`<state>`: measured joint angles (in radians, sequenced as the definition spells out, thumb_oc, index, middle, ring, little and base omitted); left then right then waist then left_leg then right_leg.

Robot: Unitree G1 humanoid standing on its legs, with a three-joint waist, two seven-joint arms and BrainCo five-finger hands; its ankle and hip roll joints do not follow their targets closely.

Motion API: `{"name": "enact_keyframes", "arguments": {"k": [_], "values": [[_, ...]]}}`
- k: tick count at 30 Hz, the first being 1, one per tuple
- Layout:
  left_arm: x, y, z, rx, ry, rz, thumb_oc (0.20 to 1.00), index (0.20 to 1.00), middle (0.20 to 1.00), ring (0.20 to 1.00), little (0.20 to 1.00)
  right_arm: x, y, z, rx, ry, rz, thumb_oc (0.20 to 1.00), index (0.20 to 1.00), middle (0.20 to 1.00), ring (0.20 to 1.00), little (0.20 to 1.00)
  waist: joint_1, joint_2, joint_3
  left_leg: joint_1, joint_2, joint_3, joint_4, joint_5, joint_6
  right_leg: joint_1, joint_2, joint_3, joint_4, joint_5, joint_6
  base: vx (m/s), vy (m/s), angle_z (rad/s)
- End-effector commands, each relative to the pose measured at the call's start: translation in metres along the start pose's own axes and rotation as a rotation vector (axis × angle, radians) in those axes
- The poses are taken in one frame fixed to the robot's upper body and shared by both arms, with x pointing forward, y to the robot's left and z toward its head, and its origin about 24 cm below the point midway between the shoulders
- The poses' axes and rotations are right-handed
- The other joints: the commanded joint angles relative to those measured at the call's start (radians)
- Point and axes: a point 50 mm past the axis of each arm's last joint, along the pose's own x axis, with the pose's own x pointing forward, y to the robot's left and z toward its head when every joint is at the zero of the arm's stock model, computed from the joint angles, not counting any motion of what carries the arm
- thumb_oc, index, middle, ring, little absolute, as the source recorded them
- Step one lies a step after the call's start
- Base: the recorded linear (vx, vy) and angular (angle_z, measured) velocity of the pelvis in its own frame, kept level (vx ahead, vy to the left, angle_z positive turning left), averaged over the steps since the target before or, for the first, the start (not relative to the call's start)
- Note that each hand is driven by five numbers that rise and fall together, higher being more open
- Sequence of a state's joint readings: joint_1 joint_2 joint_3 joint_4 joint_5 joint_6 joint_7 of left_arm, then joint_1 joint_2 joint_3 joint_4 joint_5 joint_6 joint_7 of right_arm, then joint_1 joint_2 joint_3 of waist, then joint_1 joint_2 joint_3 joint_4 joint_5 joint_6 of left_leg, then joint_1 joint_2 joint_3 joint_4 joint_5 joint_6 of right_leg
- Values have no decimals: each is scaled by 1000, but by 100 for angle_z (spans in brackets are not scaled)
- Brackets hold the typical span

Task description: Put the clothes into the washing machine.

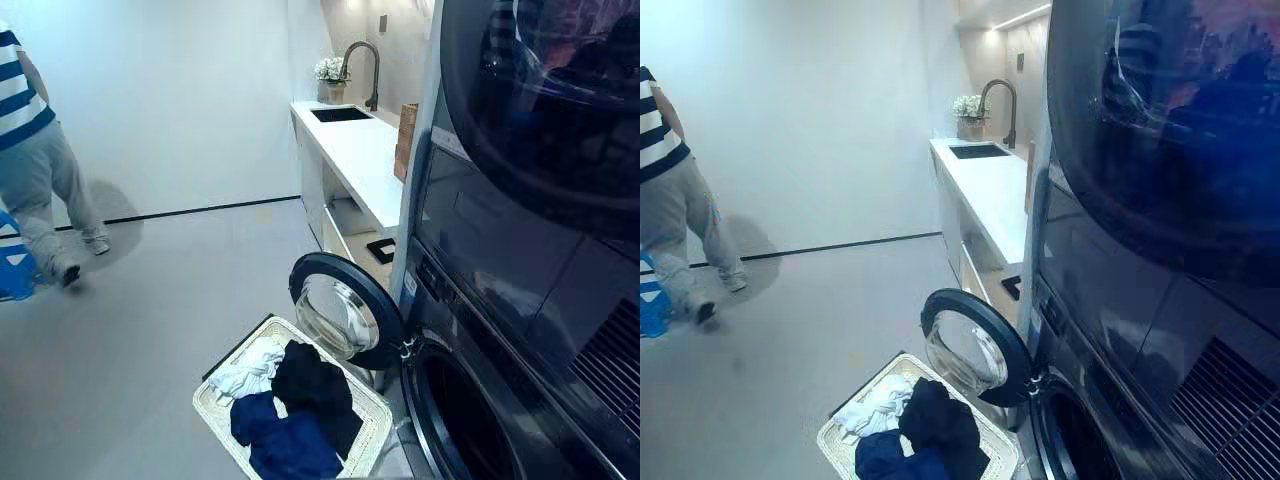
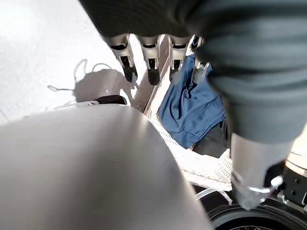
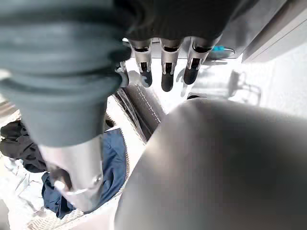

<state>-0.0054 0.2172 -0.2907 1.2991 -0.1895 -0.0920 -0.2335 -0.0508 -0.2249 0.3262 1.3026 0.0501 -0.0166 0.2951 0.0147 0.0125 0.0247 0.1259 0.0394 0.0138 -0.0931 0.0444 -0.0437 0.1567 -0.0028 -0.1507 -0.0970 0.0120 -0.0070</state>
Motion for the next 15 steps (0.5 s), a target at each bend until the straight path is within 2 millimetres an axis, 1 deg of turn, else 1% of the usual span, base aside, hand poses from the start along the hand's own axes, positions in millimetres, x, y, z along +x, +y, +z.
{"name": "enact_keyframes", "arguments": {"k": [1,7,15], "values": [[9,-24,28,-9,-71,-92,1000,1000,1000,1000,1000,5,10,23,-47,-49,29,1000,1000,1000,1000,1000,13,-40,31,23,-62,31,11,-65,42,-6,-11,6,12,5,51,157,148,-12],[10,-22,30,-37,-67,-68,1000,1000,1000,1000,1000,6,10,24,-52,-49,31,1000,1000,1000,1000,1000,11,-40,36,22,-64,31,11,-64,44,-8,-12,5,16,3,52,6,6,0],[10,-25,23,-73,-25,-85,1000,1000,1000,1000,1000,6,14,23,-40,-51,35,1000,1000,1000,1000,1000,10,-41,37,26,-74,21,9,-68,54,-7,-17,11,27,-3,52,12,18,0]]}}
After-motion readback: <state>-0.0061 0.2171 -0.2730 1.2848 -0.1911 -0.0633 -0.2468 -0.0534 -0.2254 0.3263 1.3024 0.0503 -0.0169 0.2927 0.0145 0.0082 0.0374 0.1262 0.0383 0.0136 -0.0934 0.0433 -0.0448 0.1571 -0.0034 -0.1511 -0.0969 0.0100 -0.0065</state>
